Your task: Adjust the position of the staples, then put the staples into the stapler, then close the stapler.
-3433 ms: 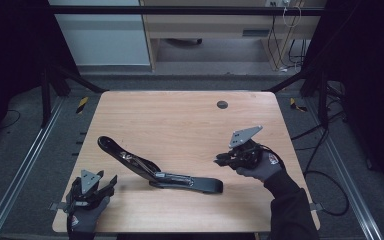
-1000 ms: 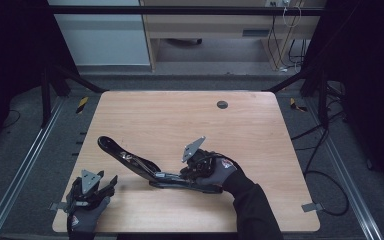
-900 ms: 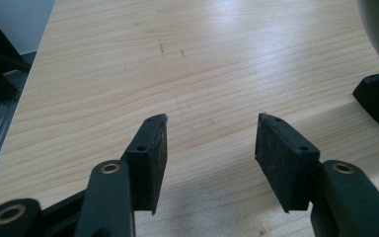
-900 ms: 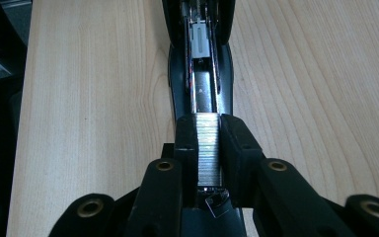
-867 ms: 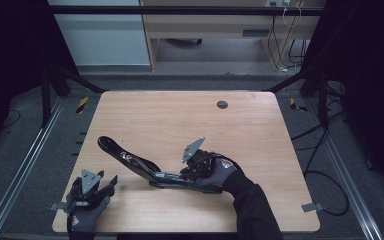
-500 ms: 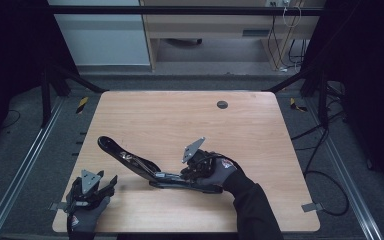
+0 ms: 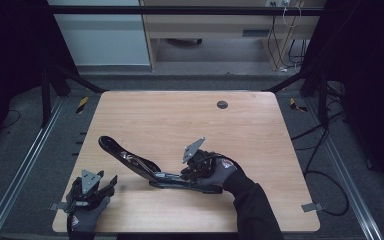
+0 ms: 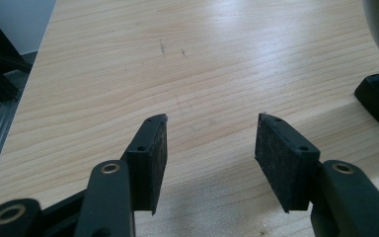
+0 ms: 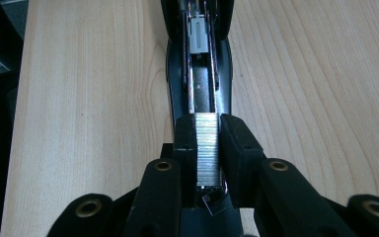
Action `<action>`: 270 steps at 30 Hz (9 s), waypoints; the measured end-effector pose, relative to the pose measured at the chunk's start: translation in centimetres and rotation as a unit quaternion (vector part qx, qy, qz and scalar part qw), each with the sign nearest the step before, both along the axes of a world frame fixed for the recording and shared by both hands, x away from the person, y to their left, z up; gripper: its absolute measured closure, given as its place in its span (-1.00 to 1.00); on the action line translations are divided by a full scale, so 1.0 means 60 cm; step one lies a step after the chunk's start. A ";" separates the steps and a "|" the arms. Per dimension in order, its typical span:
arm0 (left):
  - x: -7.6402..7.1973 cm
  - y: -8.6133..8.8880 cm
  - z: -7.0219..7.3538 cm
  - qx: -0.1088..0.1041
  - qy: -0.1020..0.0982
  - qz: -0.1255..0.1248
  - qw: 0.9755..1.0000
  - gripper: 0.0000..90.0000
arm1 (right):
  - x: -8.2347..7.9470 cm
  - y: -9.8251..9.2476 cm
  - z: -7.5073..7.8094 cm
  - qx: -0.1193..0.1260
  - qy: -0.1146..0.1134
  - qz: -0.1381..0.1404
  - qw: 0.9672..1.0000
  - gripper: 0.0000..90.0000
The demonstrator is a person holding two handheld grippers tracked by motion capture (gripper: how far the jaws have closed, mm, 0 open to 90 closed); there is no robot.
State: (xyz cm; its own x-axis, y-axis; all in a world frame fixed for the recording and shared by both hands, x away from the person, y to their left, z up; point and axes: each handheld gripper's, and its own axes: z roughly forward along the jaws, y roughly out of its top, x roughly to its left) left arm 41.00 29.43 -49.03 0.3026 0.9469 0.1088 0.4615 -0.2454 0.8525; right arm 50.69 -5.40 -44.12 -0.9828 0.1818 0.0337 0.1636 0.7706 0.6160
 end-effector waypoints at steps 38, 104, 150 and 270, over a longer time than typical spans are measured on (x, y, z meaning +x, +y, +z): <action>-0.025 -0.010 0.051 -0.083 -0.059 -0.022 0.995 0.07 | -0.062 -0.126 0.006 0.141 -0.059 -0.241 0.958 1.00; 0.021 -0.066 0.120 -0.252 -0.143 0.045 0.956 0.34 | -0.143 -0.168 -0.107 0.163 -0.055 -0.369 0.913 1.00; 0.003 -0.067 0.123 -0.282 -0.136 0.055 0.948 0.50 | -0.157 -0.162 -0.109 0.164 -0.056 -0.380 0.909 1.00; -0.047 -0.474 0.044 0.379 -0.290 -0.111 0.872 0.45 | -0.161 -0.163 -0.113 0.180 -0.042 -0.384 0.905 1.00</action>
